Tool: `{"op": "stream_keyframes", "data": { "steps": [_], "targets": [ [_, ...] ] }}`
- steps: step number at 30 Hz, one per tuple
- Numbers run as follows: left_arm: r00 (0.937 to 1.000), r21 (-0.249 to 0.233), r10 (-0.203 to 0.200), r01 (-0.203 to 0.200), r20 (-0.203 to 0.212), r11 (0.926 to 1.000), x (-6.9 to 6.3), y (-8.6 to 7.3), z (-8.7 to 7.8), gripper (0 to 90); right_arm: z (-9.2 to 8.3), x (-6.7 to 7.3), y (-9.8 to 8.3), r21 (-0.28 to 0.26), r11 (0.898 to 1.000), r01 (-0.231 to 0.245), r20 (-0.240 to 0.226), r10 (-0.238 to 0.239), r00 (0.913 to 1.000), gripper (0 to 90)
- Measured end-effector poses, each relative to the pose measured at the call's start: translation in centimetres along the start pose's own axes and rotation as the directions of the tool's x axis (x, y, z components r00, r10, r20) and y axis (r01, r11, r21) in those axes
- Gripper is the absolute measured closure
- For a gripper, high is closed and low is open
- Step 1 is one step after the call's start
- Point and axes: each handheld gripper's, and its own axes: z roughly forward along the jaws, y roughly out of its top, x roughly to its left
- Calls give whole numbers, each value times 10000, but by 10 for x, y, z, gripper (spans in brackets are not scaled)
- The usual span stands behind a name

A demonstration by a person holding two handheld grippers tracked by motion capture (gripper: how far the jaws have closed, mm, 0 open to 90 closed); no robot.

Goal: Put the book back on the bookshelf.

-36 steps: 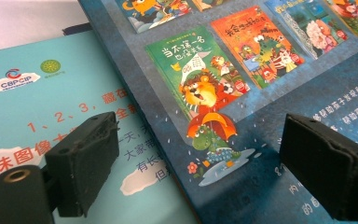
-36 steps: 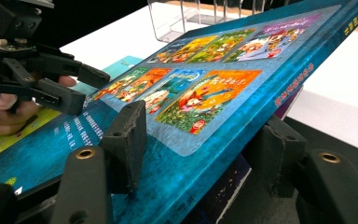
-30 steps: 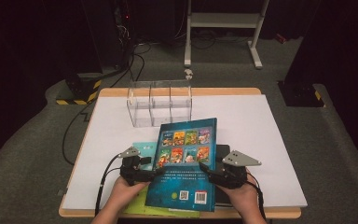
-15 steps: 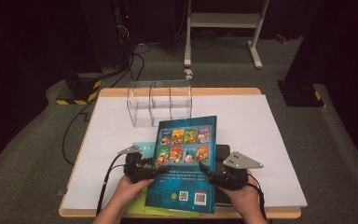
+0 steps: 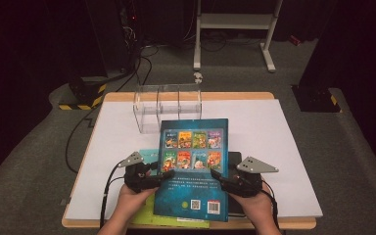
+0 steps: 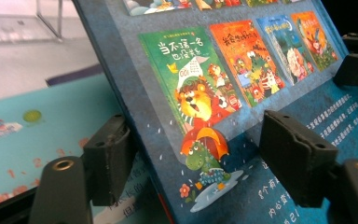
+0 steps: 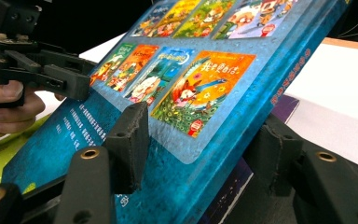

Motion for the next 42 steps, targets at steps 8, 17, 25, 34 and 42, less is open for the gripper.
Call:
{"op": "stream_keyframes", "data": {
  "steps": [8,17,25,34,42],
  "targets": [
    [9997,-501,191,-198,-145,9985,-2,7,-9,374,-3,2,9,-366,9993,2,139,4,9999,473],
    [9961,-1369,631,-709,-610,9880,-7,22,-24,442,-8,10,31,-802,9937,781,366,-754,9965,523],
    [9892,-2087,943,-1163,-1126,9710,-5,38,-30,496,-4,15,55,-1006,9870,1256,896,-1167,9891,561],
    [9726,-2387,1612,-1986,-1676,9506,0,58,-31,564,4,15,77,-1368,9789,1520,1608,-1294,9785,592],
    [9647,-2526,1779,-2245,-1944,9412,6,57,-31,562,12,14,82,-1513,9766,1532,1643,-1280,9781,590]
  ]
}}
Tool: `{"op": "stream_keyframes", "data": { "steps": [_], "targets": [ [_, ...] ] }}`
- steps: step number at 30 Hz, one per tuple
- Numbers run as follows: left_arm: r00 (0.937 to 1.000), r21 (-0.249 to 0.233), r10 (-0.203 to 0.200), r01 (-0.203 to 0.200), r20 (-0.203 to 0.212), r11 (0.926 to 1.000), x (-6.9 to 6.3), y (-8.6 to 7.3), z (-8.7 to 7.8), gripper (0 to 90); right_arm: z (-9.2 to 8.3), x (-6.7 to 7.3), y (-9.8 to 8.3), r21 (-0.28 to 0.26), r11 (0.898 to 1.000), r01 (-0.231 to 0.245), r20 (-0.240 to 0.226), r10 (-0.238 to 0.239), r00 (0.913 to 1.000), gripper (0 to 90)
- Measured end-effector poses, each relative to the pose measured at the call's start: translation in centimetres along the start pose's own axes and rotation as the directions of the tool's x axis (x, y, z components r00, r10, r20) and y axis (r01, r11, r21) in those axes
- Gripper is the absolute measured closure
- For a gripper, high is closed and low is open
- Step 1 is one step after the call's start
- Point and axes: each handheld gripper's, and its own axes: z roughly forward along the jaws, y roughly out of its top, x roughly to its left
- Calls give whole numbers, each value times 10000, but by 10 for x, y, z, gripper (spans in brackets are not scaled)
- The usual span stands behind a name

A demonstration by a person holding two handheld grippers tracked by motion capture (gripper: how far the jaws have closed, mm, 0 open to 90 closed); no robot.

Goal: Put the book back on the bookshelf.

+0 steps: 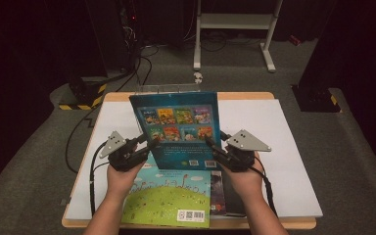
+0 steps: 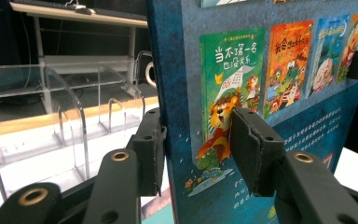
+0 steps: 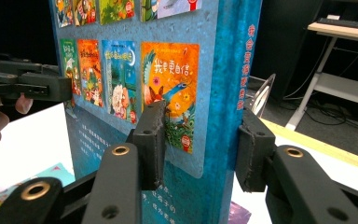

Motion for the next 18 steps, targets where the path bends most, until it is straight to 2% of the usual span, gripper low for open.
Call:
{"op": "stream_keyframes", "data": {
  "steps": [3,6,10,15,18],
  "targets": [
    [10000,-208,79,-78,53,9998,0,-5,-3,559,-1,3,-5,-158,9996,245,-66,-246,9997,592],
    [9997,-162,235,-235,55,9996,0,-5,-6,551,-3,6,-7,-215,9994,285,-140,-288,9995,583],
    [9988,-211,477,-476,55,9986,-5,-7,-13,528,-8,8,-10,-315,9995,85,-632,-105,9979,498],
    [9981,-241,595,-592,132,9980,-9,-9,-22,511,-11,15,-16,148,9999,-90,-756,100,9971,424],
    [9975,-348,681,-673,208,9971,-9,-9,-28,486,-13,17,-16,398,9992,33,-1115,12,9938,417]
  ]
}}
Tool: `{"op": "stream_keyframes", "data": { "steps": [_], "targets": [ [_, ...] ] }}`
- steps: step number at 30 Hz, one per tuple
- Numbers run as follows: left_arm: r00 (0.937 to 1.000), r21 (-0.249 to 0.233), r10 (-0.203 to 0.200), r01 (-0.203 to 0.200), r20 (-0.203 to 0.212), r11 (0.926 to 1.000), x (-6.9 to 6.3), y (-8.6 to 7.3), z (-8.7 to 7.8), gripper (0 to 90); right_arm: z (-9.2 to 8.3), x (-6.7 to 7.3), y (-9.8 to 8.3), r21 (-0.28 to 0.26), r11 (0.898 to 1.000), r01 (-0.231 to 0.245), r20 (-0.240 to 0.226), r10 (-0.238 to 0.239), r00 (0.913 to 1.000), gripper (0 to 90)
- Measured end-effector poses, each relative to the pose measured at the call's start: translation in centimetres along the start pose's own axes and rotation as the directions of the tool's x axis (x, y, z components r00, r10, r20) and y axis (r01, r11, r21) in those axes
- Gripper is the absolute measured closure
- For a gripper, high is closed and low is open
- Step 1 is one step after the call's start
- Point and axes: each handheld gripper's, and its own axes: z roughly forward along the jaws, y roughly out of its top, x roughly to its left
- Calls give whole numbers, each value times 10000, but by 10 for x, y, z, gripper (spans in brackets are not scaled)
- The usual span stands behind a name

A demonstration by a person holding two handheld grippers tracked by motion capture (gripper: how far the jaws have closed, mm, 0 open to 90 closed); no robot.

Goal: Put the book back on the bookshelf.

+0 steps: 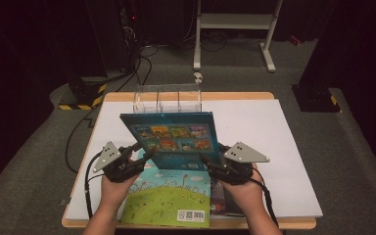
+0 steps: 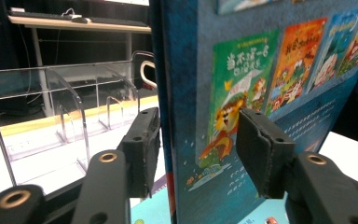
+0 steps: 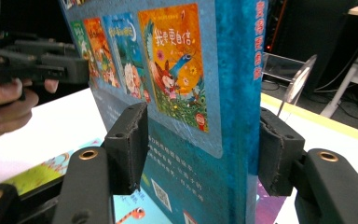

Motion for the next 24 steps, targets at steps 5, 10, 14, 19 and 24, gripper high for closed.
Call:
{"op": "stream_keyframes", "data": {
  "steps": [5,10,14,19,24],
  "targets": [
    [9997,28,226,-225,-103,9997,2,3,-4,479,1,-1,1,121,9999,9,-379,-5,9993,415],
    [9996,106,93,-90,-275,9999,7,2,-5,475,7,-4,0,266,9996,65,-661,-47,9978,462],
    [9996,125,-11,14,-270,9999,11,2,-7,479,13,-1,-1,584,9980,257,-1079,-193,9940,494],
    [9988,308,-450,456,-206,9985,16,2,-7,476,23,5,-6,991,9944,357,-1458,-210,9891,632],
    [9945,285,-694,718,-784,9970,25,2,-12,457,32,7,-8,914,9955,233,-2353,-11,9719,758]
  ]
}}
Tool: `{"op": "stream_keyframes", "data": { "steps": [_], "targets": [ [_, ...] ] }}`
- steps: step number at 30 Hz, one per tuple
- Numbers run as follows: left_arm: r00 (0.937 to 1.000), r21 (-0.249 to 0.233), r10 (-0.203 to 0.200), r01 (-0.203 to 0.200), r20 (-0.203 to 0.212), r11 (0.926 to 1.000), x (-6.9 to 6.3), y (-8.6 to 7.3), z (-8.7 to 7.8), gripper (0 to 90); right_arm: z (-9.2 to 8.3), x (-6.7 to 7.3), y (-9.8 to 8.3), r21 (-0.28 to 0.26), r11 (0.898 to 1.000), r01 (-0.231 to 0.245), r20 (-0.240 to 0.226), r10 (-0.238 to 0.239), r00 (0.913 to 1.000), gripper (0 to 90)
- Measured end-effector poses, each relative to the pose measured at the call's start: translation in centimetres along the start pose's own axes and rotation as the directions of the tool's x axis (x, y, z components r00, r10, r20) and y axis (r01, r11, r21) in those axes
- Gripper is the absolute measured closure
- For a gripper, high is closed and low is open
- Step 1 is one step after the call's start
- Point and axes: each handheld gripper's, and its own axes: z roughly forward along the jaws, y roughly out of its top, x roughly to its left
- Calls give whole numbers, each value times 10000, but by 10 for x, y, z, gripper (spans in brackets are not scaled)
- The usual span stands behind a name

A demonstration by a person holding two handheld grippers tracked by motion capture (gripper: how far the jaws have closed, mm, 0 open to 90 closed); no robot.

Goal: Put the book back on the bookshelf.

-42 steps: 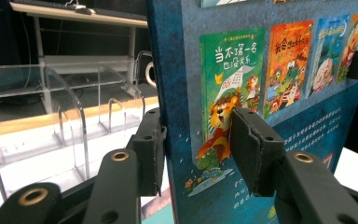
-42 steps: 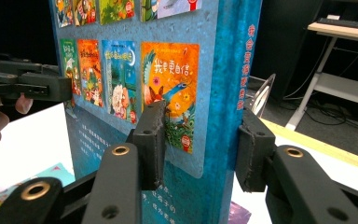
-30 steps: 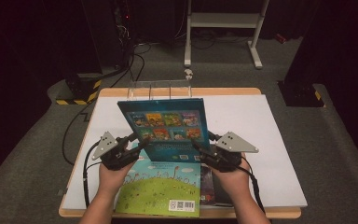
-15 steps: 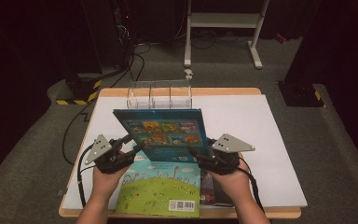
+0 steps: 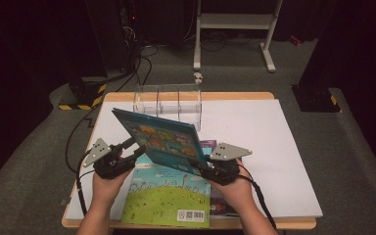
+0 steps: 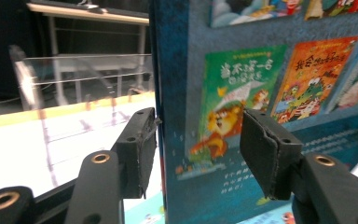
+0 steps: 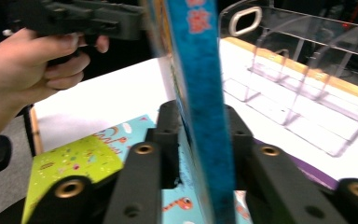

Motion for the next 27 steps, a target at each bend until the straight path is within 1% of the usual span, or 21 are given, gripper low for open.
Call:
{"op": "stream_keyframes", "data": {
  "steps": [2,3,4,5,7,10,13,14,16,17,19,22,25,27],
  "targets": [
    [9997,-67,-198,197,-132,9998,6,1,-4,453,4,4,0,-28,9997,249,-16,-249,9997,811],
    [9994,-93,-238,235,-245,9997,8,1,-5,453,7,8,0,-11,9988,486,183,-486,9987,827],
    [9993,-102,-240,237,-300,9997,9,2,-6,453,10,10,1,58,9991,430,346,-432,9985,827],
    [9992,-112,-280,277,-273,9996,10,2,-7,452,13,9,2,40,9998,190,381,-191,9991,828],
    [9995,-140,-246,243,-216,9996,10,3,-8,436,18,6,2,-93,9999,-44,376,48,9993,828],
    [9997,-190,-193,190,-167,9996,8,6,-10,420,28,6,4,-75,9999,-124,495,128,9987,828],
    [9999,-245,-172,172,17,9996,5,9,-11,392,40,9,8,-19,10000,38,607,-37,9981,827],
    [9997,-281,-233,236,98,9993,3,10,-11,385,44,10,9,-2,10000,63,626,-62,9980,827],
    [9980,-365,-426,443,476,9983,-2,13,-11,360,52,13,11,41,9999,126,674,-129,9976,827],
    [9975,-416,-374,400,607,9983,-5,15,-11,346,56,14,12,61,9999,136,694,-140,9975,827],
    [9970,-466,-90,126,767,9988,-13,19,-11,322,64,17,14,112,9998,173,751,-181,9970,826],
    [9946,-560,38,20,1033,9984,-23,24,-12,277,75,21,17,160,9995,277,824,-289,9962,825],
    [9941,-701,347,-276,1024,9972,-30,27,-15,274,86,26,19,202,9990,395,863,-411,9954,824],
    [9947,-776,438,-367,928,9963,-32,29,-17,267,92,28,21,260,9987,442,855,-462,9953,824]
  ]
}}
